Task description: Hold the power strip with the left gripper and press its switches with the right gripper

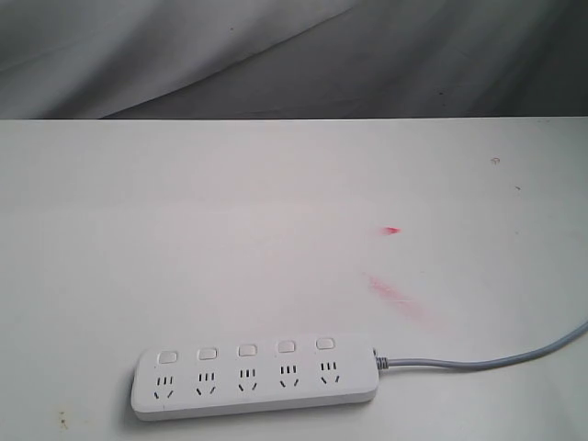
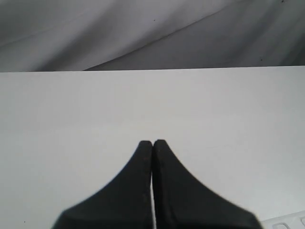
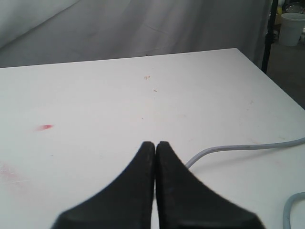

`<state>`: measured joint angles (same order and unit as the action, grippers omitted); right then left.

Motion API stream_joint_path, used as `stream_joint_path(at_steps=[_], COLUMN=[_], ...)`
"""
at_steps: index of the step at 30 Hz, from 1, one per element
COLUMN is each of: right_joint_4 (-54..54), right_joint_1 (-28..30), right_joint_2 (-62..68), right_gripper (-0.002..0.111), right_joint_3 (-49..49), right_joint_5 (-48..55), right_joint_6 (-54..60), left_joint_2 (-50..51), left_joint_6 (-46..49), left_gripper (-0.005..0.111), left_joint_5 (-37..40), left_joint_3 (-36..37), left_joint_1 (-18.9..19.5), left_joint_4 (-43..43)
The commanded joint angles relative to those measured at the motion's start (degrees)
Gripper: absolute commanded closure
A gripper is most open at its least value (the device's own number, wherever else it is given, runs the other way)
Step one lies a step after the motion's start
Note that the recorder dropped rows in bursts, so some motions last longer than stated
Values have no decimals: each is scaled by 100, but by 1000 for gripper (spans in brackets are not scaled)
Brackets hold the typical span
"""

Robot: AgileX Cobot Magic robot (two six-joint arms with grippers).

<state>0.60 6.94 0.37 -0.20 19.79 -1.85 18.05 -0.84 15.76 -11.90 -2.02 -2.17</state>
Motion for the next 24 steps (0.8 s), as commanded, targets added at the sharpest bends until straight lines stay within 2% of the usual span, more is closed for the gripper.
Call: stream_joint_path(at_steps=[1,8,13,17,24], right_joint_4=[-60,-60,-60,-60,-60], right_joint_1=[49,49,49,49,49], right_joint_2=[-37,-37,-37,-37,-37], right_gripper=[108,108,108,108,108], right_joint_3=[20,20,20,20,20], right_joint_5=[-25,-25,-25,-25,-25], right_joint_6=[10,10,10,10,10], left_joint_2=[-785,-1746,-1805,-1805,-1805], left_joint_6=[-62,-62,-62,-62,-43], left_gripper=[106,106,106,106,106], left_joint_5=[-103,-61,21,451,396], left_joint_3=[449,868,1080,1190,1190], left_joint_1=[-26,-26,-26,-26,-26], left_joint_4=[-43,-43,-43,-43,183])
